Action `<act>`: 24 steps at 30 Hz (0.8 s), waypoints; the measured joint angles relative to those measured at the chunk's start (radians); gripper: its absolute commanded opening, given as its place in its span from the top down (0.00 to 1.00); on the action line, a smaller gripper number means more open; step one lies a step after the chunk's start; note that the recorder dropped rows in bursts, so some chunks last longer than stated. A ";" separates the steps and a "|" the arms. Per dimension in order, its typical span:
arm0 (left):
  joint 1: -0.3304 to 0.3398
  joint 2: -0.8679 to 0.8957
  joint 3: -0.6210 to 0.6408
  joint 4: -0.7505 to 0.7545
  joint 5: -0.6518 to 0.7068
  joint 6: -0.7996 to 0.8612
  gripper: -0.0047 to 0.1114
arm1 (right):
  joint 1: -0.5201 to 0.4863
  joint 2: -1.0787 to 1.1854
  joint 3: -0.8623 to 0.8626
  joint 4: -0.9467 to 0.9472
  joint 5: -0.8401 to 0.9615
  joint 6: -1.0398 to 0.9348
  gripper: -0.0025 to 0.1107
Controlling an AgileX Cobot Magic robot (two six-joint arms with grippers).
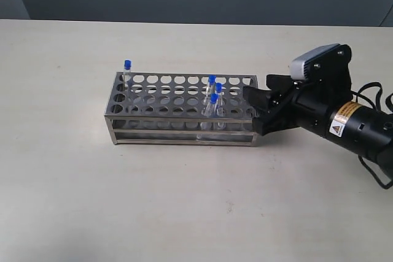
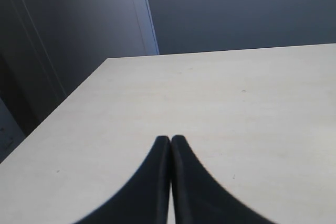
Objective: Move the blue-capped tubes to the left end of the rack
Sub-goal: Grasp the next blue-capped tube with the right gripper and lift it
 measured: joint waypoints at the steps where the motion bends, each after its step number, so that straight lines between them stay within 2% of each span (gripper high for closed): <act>1: 0.000 0.000 0.000 0.000 0.000 0.000 0.95 | 0.000 0.013 0.000 0.004 -0.019 -0.003 0.49; 12: 0.000 0.000 0.000 0.000 0.000 0.000 0.95 | 0.000 0.170 -0.136 -0.059 -0.052 0.026 0.49; 24: 0.000 0.000 0.000 0.000 0.000 0.000 0.95 | 0.000 0.184 -0.151 -0.106 -0.121 0.038 0.49</act>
